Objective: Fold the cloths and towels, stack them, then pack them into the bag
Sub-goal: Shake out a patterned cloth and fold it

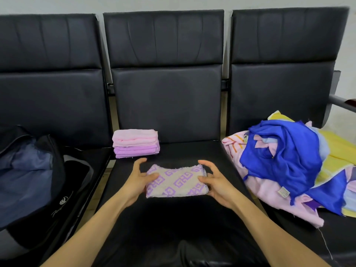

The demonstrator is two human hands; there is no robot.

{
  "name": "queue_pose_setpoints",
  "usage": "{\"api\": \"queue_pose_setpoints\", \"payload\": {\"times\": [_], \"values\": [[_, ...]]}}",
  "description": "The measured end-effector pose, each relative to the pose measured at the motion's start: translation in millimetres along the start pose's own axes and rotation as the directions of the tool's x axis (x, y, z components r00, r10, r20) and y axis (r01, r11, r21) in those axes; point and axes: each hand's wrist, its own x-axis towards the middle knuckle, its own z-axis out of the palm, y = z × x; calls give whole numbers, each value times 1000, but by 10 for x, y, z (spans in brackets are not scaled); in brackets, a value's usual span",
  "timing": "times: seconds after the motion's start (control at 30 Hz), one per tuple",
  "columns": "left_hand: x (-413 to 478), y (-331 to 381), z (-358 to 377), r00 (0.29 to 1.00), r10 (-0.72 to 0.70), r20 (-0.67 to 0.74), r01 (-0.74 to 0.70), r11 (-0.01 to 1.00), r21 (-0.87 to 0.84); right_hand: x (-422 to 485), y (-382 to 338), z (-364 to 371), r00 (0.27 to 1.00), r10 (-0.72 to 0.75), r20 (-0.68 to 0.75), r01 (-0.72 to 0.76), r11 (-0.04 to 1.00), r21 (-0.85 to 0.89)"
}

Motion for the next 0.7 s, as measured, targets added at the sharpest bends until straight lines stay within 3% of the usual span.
{"api": "queue_pose_setpoints", "payload": {"times": [0.1, 0.23, 0.37, 0.53, 0.63, 0.7], "values": [[-27, -77, -73, 989, 105, 99, -117, 985, 127, -16, -14, 29, 998, -3, 68, 12, 991, -131], [-30, -150, -101, 981, 119, 156, -153, 963, 224, 28, 41, 25, 997, -57, 49, 71, 926, -370], [-24, -162, -41, 972, 216, 91, -230, 800, 555, 88, 54, 21, 994, -108, 20, 98, 785, -611], [-40, -152, -2, 951, 306, 47, -253, 681, 687, 95, 46, 55, 969, -248, -10, 143, 593, -792], [-19, -88, -42, 942, 332, 55, -276, 671, 688, 110, 50, 97, 957, -284, -57, 145, 641, -754], [-6, -18, -103, 953, 280, 116, -291, 746, 599, 118, 17, 106, 967, -228, -109, 118, 790, -602]]}}
